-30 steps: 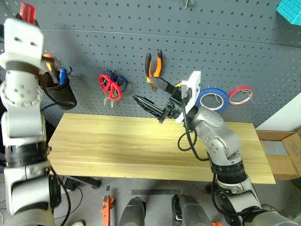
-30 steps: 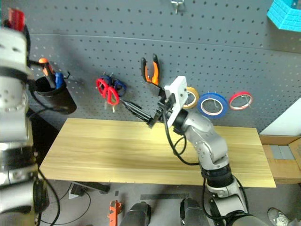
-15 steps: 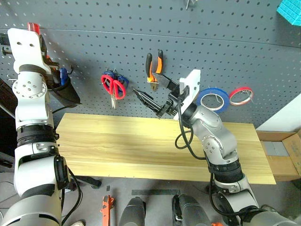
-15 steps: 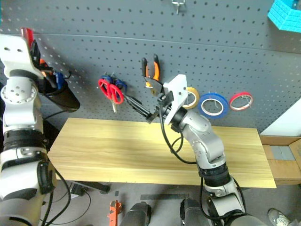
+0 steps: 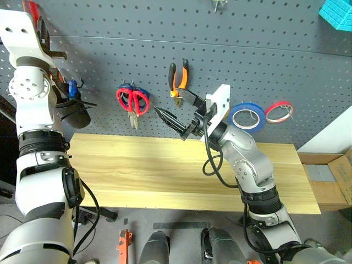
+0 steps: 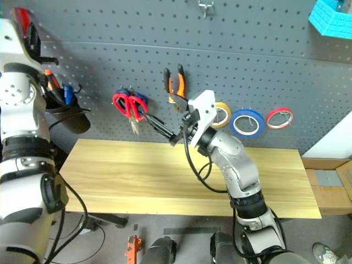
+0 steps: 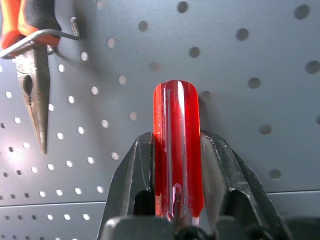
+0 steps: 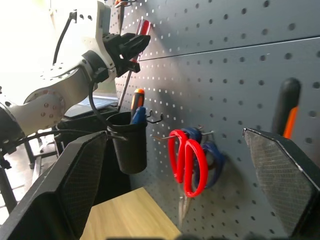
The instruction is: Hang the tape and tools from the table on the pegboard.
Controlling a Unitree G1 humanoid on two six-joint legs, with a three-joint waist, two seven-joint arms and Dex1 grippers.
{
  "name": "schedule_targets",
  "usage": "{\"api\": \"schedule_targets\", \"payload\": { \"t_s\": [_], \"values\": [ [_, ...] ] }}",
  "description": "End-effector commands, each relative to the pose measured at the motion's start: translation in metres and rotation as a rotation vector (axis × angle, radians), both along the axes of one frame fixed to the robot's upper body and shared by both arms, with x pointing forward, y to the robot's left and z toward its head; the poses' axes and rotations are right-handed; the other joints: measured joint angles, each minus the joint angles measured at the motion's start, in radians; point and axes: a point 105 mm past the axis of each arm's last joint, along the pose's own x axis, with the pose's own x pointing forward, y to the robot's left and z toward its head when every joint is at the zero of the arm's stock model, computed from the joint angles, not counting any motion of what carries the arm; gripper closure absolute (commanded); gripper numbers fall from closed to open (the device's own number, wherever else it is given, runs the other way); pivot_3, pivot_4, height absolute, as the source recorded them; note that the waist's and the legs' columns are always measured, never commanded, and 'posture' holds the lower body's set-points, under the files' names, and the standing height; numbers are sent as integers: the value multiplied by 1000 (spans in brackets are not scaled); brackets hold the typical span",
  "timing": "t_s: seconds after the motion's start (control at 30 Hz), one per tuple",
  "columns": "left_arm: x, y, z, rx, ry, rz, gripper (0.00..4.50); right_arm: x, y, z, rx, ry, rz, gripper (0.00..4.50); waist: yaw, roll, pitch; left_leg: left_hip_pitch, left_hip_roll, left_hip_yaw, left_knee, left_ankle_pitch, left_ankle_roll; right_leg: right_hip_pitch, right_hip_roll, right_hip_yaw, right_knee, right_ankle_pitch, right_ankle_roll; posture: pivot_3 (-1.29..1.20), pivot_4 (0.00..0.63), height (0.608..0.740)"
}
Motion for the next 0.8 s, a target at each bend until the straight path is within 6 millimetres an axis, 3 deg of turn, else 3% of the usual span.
{"api": "schedule_targets", "payload": {
  "t_s": [0.03,0.37,0.6,0.63,0.8],
  "values": [
    [-7,1,8,10,-44,-3,3631,-4,-1,14,29,-59,-4,0,0,0,0,0,0,0,0,0,0,0,0,0,0,0,0,127,147,740],
    [-20,2,-24,-42,-1,20,3631,-3,-6,8,21,-44,-26,0,-1,0,0,0,0,0,0,0,0,0,0,1,0,0,0,124,156,740],
    [-30,1,-25,-59,10,32,3631,0,-5,7,19,-43,-28,0,-1,0,0,0,0,1,0,-1,1,0,0,2,0,0,0,136,157,740],
    [-31,1,-25,-61,10,35,2917,0,-6,6,18,-43,-29,0,-1,0,0,0,0,1,0,-1,1,0,0,2,0,0,0,137,157,740],
    [-33,3,-26,-81,16,38,1319,1,-7,6,13,-45,-29,0,0,0,0,0,0,1,0,-1,1,0,0,2,0,0,0,139,156,740]
  ]
}}
